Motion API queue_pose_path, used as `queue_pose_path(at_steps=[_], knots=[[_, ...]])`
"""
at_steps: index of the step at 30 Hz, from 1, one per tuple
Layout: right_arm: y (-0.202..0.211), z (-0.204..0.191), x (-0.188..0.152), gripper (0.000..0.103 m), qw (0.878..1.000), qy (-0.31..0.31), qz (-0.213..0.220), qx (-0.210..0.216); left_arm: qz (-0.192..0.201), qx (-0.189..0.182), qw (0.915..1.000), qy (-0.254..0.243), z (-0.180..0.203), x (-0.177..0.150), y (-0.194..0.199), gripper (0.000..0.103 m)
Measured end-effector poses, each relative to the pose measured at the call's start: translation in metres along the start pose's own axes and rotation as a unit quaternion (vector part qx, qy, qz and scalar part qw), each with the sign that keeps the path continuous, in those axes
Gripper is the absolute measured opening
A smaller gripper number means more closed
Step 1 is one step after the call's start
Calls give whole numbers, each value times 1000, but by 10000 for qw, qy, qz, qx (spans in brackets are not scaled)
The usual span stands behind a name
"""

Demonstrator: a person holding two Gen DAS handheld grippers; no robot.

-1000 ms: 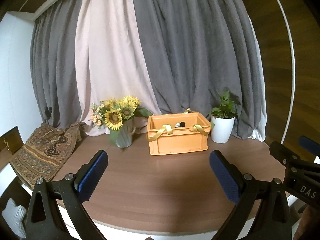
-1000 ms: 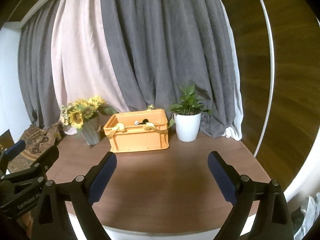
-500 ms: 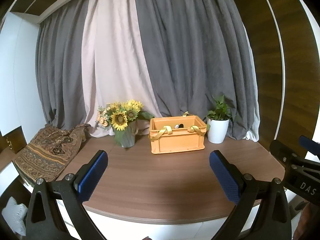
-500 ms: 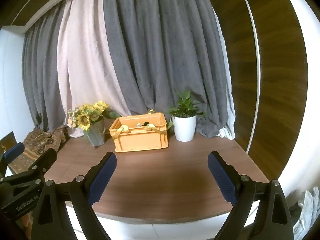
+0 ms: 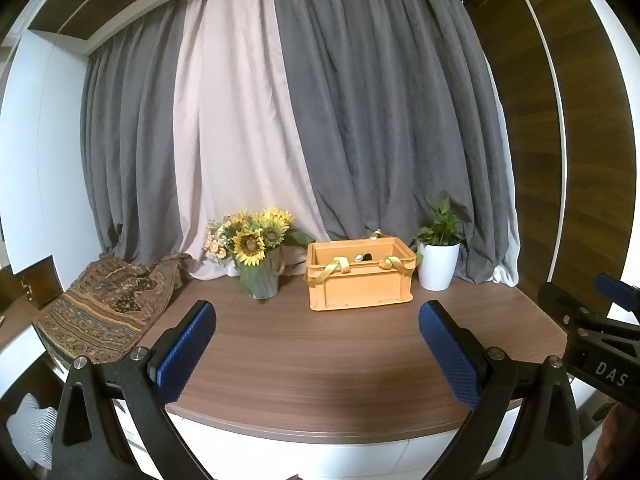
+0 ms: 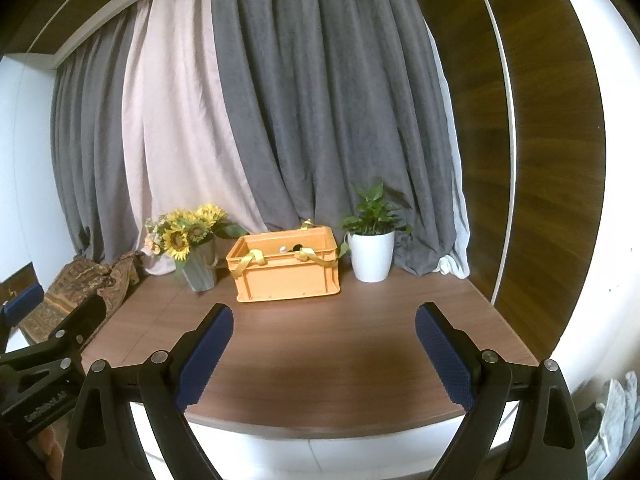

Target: Organize soft objects

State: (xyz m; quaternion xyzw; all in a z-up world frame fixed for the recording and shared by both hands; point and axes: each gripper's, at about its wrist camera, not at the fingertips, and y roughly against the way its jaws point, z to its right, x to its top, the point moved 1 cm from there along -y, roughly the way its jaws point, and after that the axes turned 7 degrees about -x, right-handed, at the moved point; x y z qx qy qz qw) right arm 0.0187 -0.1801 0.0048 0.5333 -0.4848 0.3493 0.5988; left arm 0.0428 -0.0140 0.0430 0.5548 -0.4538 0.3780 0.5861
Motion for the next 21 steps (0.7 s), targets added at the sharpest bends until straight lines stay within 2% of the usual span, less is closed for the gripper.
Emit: queue_pose_path(at_steps=[21], knots=[[9,5,0,94,10000,-57,37,-32,44,-92,9999,28,0,3,3,103]])
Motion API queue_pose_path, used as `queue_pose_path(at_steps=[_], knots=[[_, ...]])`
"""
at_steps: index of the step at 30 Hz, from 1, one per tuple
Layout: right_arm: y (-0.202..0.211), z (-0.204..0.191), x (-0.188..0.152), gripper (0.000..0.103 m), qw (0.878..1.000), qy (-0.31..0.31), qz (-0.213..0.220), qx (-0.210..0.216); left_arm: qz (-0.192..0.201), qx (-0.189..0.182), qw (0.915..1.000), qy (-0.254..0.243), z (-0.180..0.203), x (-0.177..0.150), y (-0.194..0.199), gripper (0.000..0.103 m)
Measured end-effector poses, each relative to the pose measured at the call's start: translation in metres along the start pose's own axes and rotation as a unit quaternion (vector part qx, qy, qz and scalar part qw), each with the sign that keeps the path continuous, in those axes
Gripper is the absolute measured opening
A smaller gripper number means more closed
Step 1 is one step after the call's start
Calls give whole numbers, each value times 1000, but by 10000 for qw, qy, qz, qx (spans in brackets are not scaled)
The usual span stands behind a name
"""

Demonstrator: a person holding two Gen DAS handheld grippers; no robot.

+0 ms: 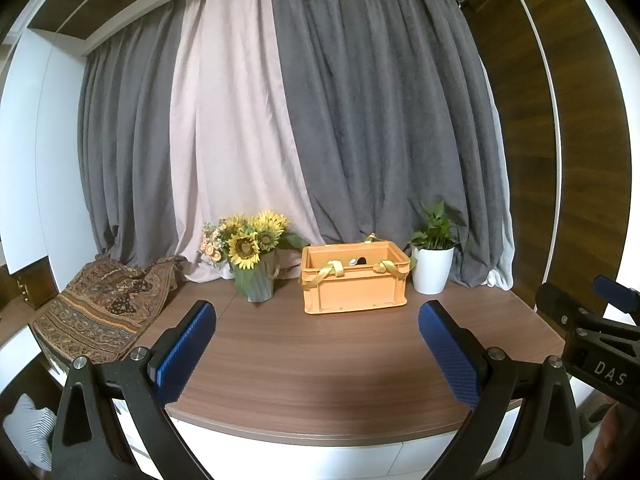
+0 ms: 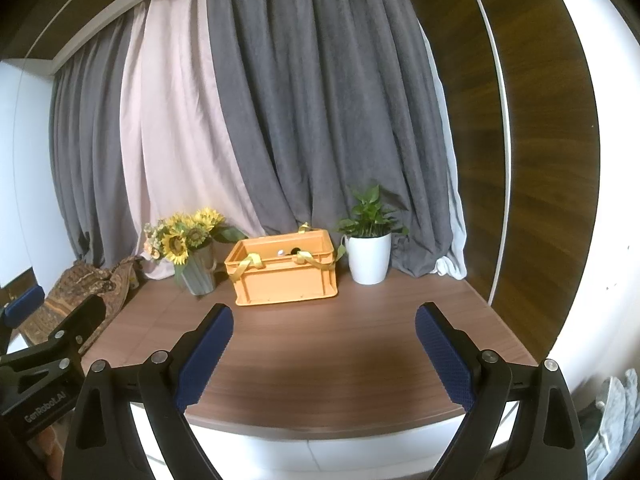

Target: Organize soft objects

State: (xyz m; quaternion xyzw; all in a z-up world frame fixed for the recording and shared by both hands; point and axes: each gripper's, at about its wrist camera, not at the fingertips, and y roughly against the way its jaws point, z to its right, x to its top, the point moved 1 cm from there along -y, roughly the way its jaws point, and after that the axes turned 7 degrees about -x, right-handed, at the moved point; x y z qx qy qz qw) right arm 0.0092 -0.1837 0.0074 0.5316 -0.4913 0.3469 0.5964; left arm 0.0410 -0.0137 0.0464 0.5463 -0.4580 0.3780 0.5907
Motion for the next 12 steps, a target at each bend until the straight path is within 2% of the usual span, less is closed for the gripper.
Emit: queue_pose_path(at_steps=[12], knots=[[-1,-6,5,94,10000,62,-3,63,-61,11,9999,80,-5,-1,0,103]])
